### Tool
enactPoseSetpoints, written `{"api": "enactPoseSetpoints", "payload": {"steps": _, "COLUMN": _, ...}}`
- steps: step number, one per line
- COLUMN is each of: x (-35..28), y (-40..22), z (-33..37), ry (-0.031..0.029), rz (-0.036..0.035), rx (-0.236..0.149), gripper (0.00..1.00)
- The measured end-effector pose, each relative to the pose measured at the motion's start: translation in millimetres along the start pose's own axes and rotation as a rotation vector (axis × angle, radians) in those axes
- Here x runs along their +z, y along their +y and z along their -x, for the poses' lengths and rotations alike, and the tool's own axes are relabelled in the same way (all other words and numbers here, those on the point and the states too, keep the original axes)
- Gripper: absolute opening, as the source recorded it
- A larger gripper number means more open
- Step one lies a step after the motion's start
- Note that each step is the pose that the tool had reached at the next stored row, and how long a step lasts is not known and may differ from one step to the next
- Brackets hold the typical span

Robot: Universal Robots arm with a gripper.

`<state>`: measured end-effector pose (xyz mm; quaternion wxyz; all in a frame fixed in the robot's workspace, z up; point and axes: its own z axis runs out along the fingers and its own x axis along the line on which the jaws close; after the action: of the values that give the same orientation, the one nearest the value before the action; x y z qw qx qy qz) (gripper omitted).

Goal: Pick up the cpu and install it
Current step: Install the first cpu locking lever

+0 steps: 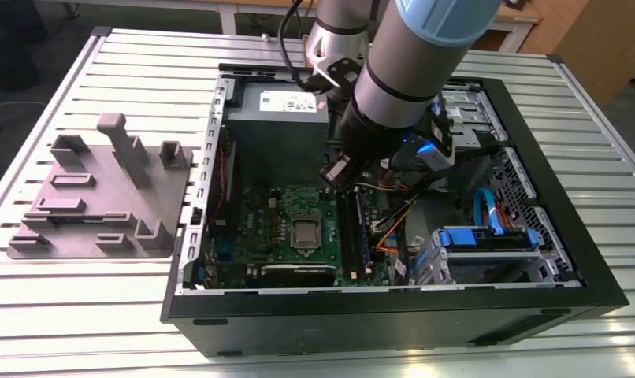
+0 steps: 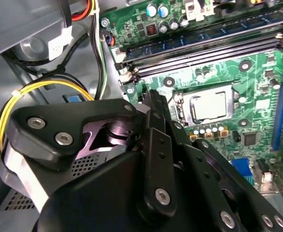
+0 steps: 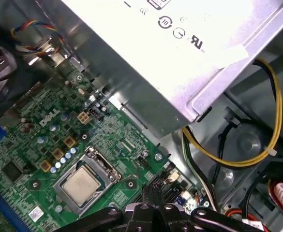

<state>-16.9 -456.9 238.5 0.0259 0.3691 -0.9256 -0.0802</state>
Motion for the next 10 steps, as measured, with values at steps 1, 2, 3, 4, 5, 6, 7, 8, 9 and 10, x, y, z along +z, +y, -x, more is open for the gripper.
{"api": "enactPoseSetpoints", "payload": {"steps": 1, "x": 1.2, "y": 0.5, "z": 0.1, "ry": -0.0006, "rz": 0.0005, "rx": 0.0, "gripper": 0.11}}
{"api": "enactPoseSetpoints", "payload": {"steps": 2, "x": 2.2, "y": 0.8, "z": 0.0, "ry": -0.0014, "rz": 0.0011, "rx": 0.0, "gripper": 0.11}}
{"api": "enactPoseSetpoints", "payload": {"steps": 3, "x": 3.0, "y": 0.9, "z": 0.0, "ry": -0.0016, "rz": 0.0012, "rx": 0.0, "gripper": 0.11}}
{"api": "enactPoseSetpoints", "payload": {"steps": 4, "x": 3.6, "y": 1.1, "z": 0.1, "ry": -0.0017, "rz": 0.0013, "rx": 0.0, "gripper": 0.11}}
{"api": "enactPoseSetpoints", "payload": {"steps": 5, "x": 4.1, "y": 1.5, "z": 0.4, "ry": -0.0016, "rz": 0.0012, "rx": 0.0, "gripper": 0.11}}
{"api": "enactPoseSetpoints", "payload": {"steps": 6, "x": 4.8, "y": 1.8, "z": 0.6, "ry": -0.0018, "rz": 0.0012, "rx": 0.0, "gripper": 0.11}}
{"api": "enactPoseSetpoints", "payload": {"steps": 7, "x": 5.2, "y": 2.3, "z": 0.7, "ry": -0.0019, "rz": 0.0011, "rx": 0.0, "gripper": 0.11}}
{"api": "enactPoseSetpoints", "payload": {"steps": 8, "x": 5.6, "y": 2.9, "z": 1.1, "ry": -0.0018, "rz": 0.0009, "rx": -0.001, "gripper": 0.11}}
{"api": "enactPoseSetpoints", "payload": {"steps": 9, "x": 6.1, "y": 3.7, "z": 1.2, "ry": -0.0019, "rz": 0.0009, "rx": -0.001, "gripper": 0.11}}
{"api": "enactPoseSetpoints", "payload": {"steps": 10, "x": 6.7, "y": 4.7, "z": 1.5, "ry": -0.0017, "rz": 0.001, "rx": -0.003, "gripper": 0.11}}
